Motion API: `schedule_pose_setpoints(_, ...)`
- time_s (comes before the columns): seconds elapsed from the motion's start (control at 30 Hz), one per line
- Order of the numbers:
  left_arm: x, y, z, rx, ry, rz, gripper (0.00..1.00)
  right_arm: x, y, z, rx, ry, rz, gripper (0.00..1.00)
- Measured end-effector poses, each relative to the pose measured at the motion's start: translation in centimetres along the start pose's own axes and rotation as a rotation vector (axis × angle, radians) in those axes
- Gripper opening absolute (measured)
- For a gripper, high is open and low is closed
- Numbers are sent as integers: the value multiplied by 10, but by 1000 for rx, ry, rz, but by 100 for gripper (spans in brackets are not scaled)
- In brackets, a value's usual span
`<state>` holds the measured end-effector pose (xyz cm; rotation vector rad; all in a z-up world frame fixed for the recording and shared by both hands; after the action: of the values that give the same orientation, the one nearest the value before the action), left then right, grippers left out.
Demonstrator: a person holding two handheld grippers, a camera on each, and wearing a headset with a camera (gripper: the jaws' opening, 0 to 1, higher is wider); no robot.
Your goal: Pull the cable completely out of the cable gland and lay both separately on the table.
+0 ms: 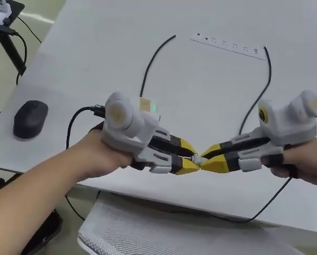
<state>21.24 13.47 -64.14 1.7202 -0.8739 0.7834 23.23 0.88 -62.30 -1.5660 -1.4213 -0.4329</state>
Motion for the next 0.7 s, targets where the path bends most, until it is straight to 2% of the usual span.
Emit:
schedule_pose_setpoints(0.17,-1,-2,0,-6,-10,-33,14,6,-8,1,-105,-95,-178,6)
schedule_pose_setpoints(0.23,-1,-2,0,-9,-10,-32,14,9,-12,1,-150,-114,-236,6)
schedule_pose_setpoints(0.3,0,-2,0,-11,-7,-37,14,10,-14,0,-186,-129,-259,6)
schedule_pose_setpoints(0.4,0,-2,0,-15,-8,-40,14,11,-18,0,-232,-174,-337,6)
schedule_pose_setpoints(0.6,0,-3,-1,-20,-22,-43,14,11,-17,2,-257,-230,-419,7)
schedule_pose_setpoints(0.63,0,-4,-1,-21,-21,-48,14,11,-17,2,-259,-238,-427,7)
schedule_pose_setpoints(0.67,1,-6,-3,-16,-23,-85,14,11,-18,2,-262,-250,-437,6)
schedule_pose_setpoints(0.7,2,-5,-2,-20,-14,-75,14,13,-17,2,-268,-252,-447,6)
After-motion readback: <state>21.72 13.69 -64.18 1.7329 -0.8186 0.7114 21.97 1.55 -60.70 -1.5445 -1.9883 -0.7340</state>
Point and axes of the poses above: the centre of the closed fingertips' face, and the gripper's own axes: z roughly forward along the fingers, y roughly to its right, x roughly out of its top, the point moved 8 cm from there along -z, roughly backward along the fingers, and after that the axes turned 12 degrees about -z, right-handed, at the moved point
